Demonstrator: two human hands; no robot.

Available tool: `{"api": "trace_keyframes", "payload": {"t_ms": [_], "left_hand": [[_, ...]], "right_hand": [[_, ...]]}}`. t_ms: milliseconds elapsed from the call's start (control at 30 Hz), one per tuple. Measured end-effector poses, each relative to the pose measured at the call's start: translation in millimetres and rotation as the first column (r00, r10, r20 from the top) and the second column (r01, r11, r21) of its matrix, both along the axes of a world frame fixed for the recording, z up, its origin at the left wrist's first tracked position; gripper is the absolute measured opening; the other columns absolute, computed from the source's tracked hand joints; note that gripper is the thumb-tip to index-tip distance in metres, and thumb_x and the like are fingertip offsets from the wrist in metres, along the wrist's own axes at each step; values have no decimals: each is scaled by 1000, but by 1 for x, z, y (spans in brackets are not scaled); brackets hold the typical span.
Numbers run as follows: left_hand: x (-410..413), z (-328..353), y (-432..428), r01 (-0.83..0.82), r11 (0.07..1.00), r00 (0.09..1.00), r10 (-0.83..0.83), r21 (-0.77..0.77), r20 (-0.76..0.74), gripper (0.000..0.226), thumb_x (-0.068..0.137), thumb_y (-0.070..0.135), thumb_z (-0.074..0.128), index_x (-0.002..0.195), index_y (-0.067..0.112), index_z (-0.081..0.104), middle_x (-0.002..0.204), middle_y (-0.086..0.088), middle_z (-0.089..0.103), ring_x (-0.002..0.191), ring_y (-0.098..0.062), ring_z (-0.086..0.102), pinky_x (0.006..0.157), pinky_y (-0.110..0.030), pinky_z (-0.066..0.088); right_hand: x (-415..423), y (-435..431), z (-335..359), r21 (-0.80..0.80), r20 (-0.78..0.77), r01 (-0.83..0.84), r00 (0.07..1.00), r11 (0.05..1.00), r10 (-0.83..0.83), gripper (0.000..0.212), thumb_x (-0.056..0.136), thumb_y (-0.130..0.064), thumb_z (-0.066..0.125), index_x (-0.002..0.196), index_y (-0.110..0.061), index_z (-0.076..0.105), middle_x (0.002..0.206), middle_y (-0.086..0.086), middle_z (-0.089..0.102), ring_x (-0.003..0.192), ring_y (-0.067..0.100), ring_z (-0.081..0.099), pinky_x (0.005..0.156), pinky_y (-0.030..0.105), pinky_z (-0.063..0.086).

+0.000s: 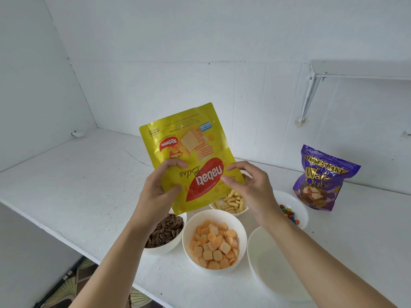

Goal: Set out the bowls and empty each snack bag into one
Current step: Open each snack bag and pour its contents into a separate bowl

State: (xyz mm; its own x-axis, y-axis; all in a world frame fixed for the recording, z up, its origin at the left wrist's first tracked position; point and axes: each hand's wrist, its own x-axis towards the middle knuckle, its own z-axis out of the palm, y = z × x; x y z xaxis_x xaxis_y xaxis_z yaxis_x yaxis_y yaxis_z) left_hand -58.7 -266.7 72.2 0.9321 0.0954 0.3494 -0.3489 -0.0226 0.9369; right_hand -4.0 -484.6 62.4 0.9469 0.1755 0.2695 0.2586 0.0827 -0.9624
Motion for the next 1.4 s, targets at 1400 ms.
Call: {"api": "trace_keyframes", "payload": {"t_ms": [1400], "left_hand": [[7, -22, 5, -316, 932, 934, 339, 179, -110, 16, 75, 15, 88, 89, 19, 81, 136, 11, 62, 78, -17, 78, 56, -26, 61]], "right_hand": [[9, -9, -11, -81, -164, 169, 970, 982, -180, 30, 61, -20, 97, 85, -27, 79, 109, -6, 74, 112, 14, 66, 92, 41, 58]]}}
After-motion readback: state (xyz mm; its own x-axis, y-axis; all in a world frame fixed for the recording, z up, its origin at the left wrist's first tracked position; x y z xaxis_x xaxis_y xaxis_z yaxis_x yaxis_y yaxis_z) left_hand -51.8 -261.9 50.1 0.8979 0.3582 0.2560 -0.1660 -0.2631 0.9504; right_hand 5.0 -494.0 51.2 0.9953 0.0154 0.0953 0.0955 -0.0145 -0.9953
